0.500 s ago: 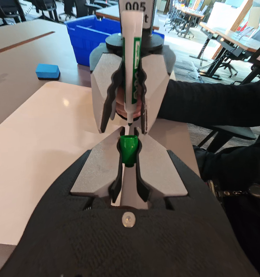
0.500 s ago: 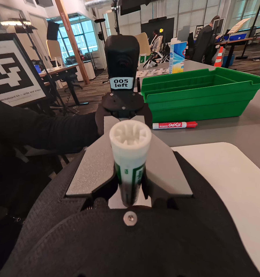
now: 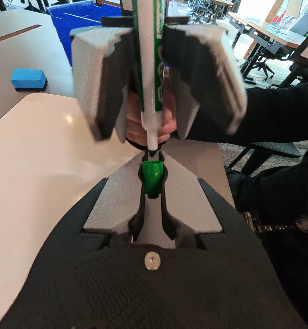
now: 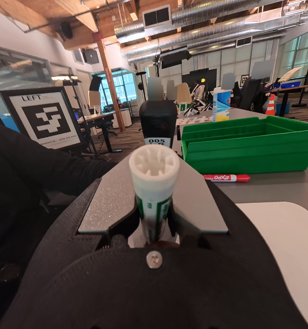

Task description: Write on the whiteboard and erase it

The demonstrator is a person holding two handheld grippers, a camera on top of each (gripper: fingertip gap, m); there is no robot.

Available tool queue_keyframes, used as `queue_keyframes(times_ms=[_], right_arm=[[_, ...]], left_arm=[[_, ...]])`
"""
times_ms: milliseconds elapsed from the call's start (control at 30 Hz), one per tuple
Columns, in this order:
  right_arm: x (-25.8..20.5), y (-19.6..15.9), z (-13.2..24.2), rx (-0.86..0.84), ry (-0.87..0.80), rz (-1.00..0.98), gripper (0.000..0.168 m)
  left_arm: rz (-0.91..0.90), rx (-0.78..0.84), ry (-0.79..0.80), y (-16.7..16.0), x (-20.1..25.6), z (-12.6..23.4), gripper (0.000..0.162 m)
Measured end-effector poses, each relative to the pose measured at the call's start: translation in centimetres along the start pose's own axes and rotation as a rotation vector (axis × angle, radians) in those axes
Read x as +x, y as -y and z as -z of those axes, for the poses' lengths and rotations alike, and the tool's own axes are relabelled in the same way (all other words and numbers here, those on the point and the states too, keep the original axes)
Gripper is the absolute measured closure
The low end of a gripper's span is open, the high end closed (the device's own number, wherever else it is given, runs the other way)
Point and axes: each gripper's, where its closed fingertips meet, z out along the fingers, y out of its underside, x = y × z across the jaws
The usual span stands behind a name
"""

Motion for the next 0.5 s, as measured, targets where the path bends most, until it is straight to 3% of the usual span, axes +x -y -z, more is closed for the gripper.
queue_keyframes(times_ms=[200,500], right_arm=[[-0.4,-2.0,-1.1,-0.095,0.003,0.035,0.142],[0.0,-0.9,0.2,-0.058,0.005,0.014,0.142]], left_arm=[[-0.013,0.022,0.021,0.4,-0.1,-0.2,0.153],[0.051,0.173,-0.048,2.9,0.2,1.9,0.153]])
